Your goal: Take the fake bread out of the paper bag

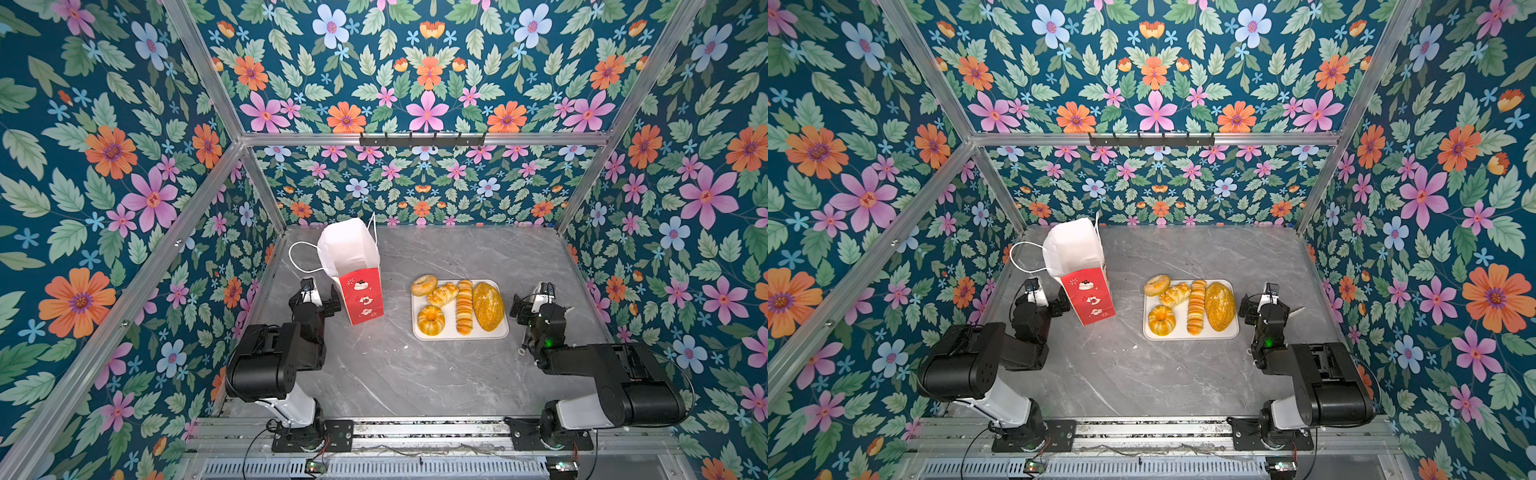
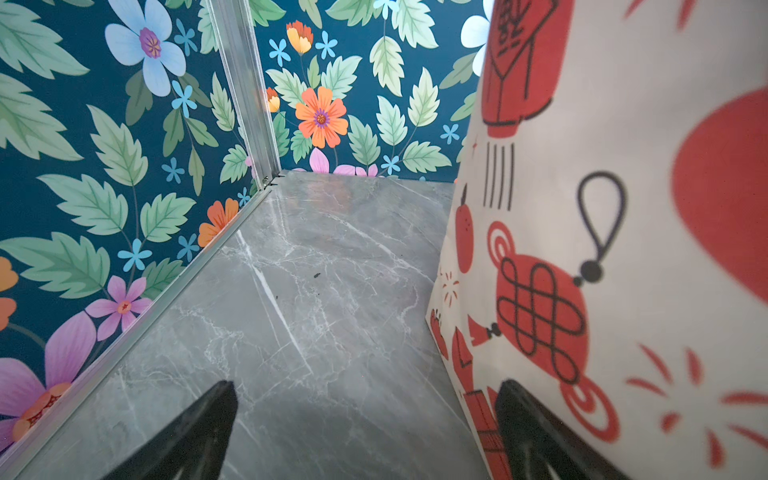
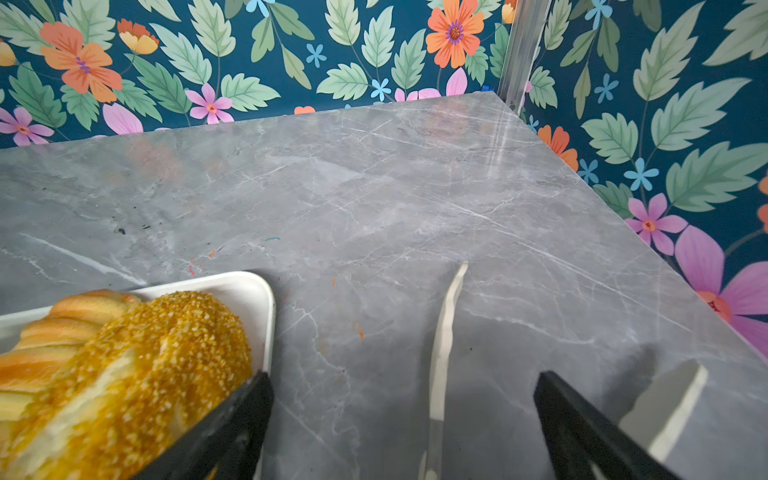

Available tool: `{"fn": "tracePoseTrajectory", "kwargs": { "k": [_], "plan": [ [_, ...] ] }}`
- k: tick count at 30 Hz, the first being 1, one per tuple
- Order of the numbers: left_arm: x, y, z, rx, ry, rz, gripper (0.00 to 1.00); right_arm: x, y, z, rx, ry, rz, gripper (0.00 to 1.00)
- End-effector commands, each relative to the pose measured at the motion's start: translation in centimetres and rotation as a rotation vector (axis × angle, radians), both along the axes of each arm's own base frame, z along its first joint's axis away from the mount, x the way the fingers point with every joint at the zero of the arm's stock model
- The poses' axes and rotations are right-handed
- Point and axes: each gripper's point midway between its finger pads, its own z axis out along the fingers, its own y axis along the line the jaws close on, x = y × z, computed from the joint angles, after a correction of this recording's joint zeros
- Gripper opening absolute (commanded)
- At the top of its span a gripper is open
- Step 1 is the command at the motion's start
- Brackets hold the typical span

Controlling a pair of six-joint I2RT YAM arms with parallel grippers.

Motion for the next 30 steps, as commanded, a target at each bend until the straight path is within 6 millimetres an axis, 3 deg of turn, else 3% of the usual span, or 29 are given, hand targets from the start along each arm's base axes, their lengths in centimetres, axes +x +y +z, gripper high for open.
{"fn": "tracePoseTrajectory", "kwargs": {
  "k": [1,8,16,30],
  "plan": [
    [0.1,0.1,0.2,0.010,-0.006,0.001,1.00,0.1,1.9,2.1,-0.013,-0.106,0.119,0.99],
    [0.1,0.1,0.2,0.009,-0.007,0.002,1.00,-0.1,2.0,2.2,-0.014,-0.125,0.123,0.99],
    [0.1,0.1,0.2,0.010,-0.006,0.001,1.00,1.8,1.0,1.1,-0.002,0.004,0.064,0.99],
    [0.3,0.0,0.0,0.020,0.007,0.006,1.00,1.8,1.0,1.1,-0.003,0.007,0.065,0.99]
  ]
}}
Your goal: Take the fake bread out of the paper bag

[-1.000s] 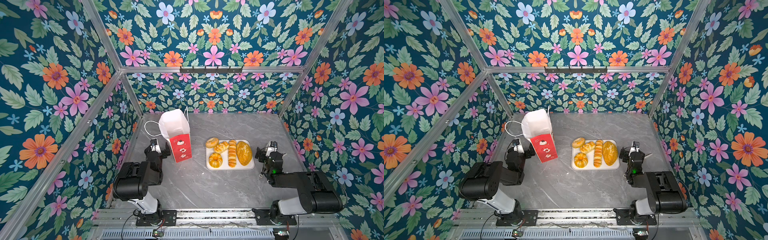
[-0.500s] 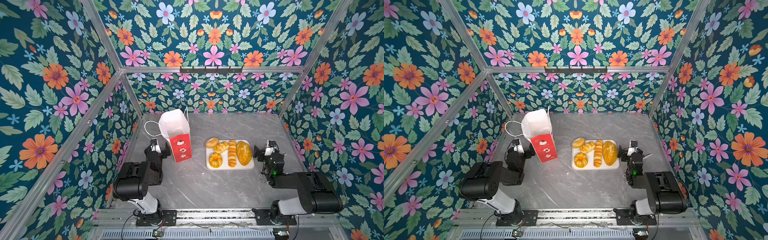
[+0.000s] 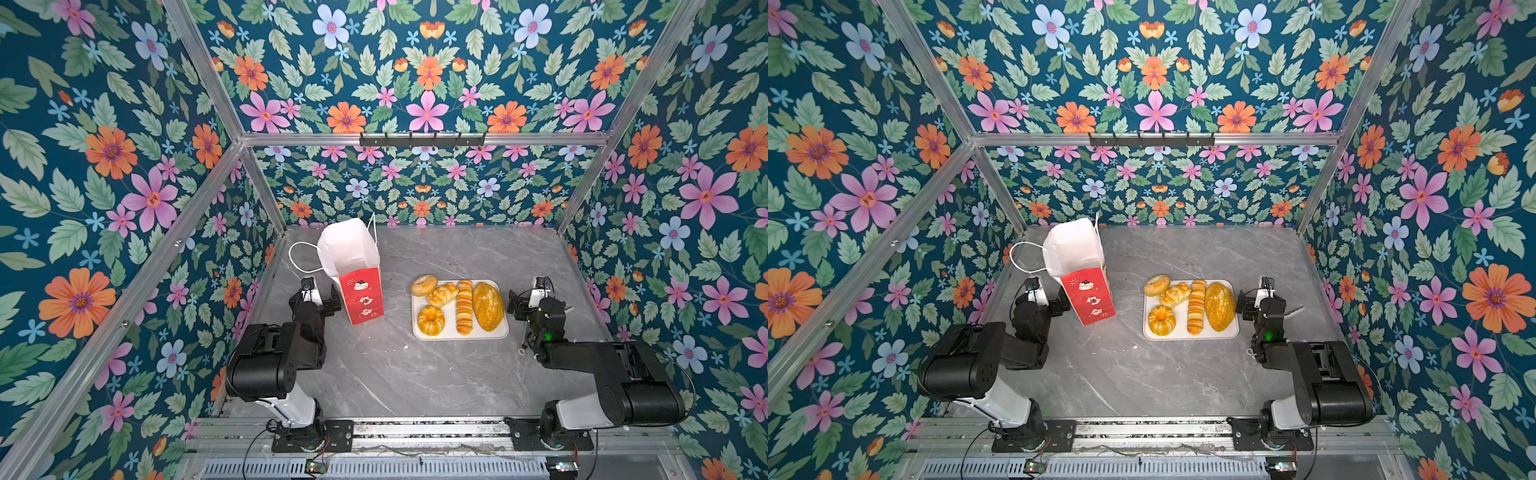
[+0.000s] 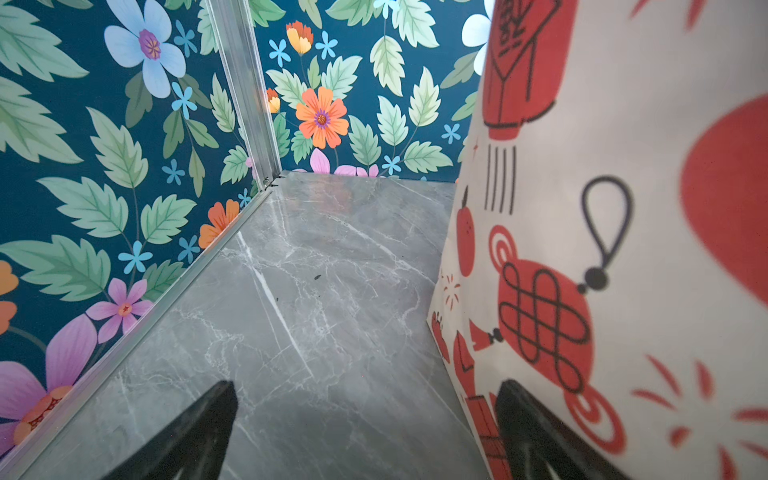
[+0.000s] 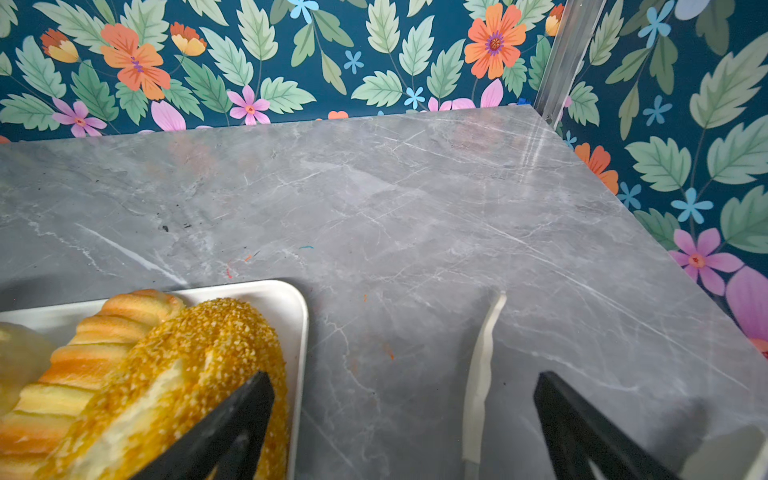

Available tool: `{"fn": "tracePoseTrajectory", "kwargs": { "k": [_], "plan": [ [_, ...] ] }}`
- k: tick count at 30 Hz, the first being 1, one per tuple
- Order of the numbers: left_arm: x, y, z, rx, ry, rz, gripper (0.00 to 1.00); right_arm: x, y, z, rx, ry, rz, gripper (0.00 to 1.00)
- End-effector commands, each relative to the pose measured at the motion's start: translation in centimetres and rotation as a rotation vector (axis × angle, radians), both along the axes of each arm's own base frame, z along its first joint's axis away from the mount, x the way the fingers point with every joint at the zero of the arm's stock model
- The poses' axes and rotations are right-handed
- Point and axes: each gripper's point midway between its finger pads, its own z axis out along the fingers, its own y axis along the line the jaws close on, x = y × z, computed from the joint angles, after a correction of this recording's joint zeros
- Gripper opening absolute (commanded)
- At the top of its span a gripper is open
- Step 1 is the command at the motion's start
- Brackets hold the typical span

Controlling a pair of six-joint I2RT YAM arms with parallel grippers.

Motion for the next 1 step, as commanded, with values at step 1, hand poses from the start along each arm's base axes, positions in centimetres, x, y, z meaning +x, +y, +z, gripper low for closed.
{"fn": "tracePoseTrajectory", "kwargs": {
  "k": [1],
  "plan": [
    [-0.02,0.14,0.19,0.015,-0.004,0.007,1.00,0.03,-0.06,0.11,0.007,-0.004,-0.007,0.99]
  ]
}}
